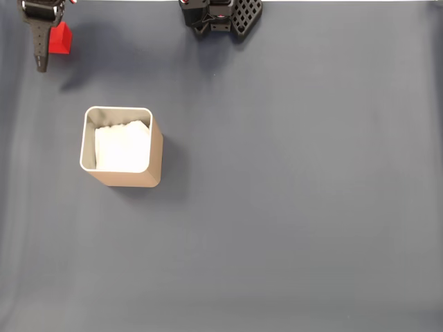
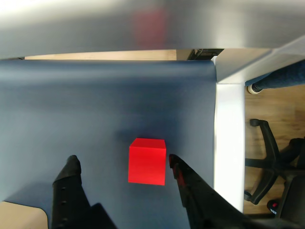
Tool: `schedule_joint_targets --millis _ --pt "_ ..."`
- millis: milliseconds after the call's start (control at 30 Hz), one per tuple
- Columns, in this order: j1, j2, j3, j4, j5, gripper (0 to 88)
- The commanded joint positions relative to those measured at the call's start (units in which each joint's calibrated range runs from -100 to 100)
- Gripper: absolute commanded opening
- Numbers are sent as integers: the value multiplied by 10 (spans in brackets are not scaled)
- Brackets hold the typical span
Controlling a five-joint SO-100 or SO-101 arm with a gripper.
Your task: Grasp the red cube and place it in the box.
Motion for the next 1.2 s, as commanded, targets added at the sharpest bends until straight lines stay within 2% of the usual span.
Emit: schedule_joint_targets --millis 0,633,933,1167 --pt "7 -2 -12 -12 1 442" --pt "15 21 -2 -46 4 432" --pt "18 7 25 -63 18 357" --pt "23 -15 60 -79 29 338"
